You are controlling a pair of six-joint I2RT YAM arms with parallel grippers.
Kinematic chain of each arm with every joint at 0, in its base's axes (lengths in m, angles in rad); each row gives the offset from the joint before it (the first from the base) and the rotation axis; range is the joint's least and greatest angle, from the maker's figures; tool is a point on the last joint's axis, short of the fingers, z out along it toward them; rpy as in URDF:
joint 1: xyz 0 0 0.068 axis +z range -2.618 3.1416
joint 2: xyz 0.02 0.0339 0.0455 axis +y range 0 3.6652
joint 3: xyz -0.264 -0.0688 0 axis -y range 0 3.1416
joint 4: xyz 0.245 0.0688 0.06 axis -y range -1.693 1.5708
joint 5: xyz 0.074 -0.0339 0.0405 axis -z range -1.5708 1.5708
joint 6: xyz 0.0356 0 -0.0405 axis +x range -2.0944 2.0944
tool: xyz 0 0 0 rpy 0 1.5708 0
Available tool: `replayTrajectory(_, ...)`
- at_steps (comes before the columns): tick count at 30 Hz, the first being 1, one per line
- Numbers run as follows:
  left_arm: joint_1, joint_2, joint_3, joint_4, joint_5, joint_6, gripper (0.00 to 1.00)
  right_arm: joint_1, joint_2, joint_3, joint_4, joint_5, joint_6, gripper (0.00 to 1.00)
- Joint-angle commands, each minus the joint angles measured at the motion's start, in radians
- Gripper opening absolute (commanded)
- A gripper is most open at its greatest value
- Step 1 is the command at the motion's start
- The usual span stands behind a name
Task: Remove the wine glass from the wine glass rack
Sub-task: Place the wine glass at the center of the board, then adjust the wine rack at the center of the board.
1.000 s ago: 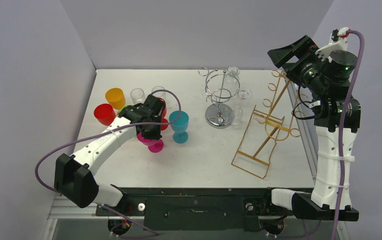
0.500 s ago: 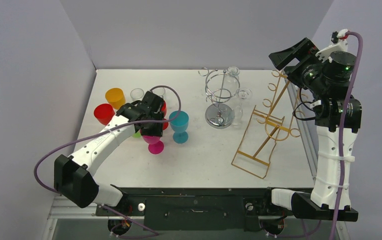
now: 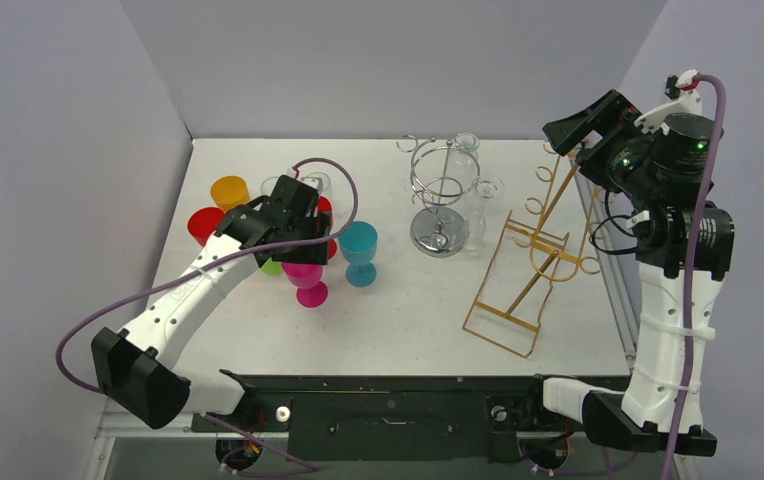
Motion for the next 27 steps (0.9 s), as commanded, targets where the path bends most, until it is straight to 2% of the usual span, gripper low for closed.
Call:
replayTrajectory(1, 0.005, -0.058, 0.061, 0.005, 0.01, 0.028, 0.59, -0.011, -0.067, 0.045, -0.067, 0.061, -0.052, 0.82)
replayTrajectory(5, 0.005, -0.081, 0.073, 0.001, 0.012, 0.044, 0.65, -0.014, -0.103, 0.035, -0.104, 0.082, -0.059, 0.82)
replayTrajectory(10, 0.006, -0.117, 0.098, -0.009, -0.008, 0.062, 0.75, 0.005, -0.138, -0.014, -0.092, 0.015, -0.03, 0.82)
replayTrajectory(21, 0.005, -0.139, 0.214, -0.013, 0.009, 0.077, 1.0, 0.482, -0.122, -0.048, -0.11, 0.369, 0.028, 0.83)
replayTrajectory(27, 0.004, -0.139, 0.254, -0.007, 0.022, 0.073, 0.96, 0.731, -0.11, -0.14, -0.064, 0.505, 0.092, 0.84)
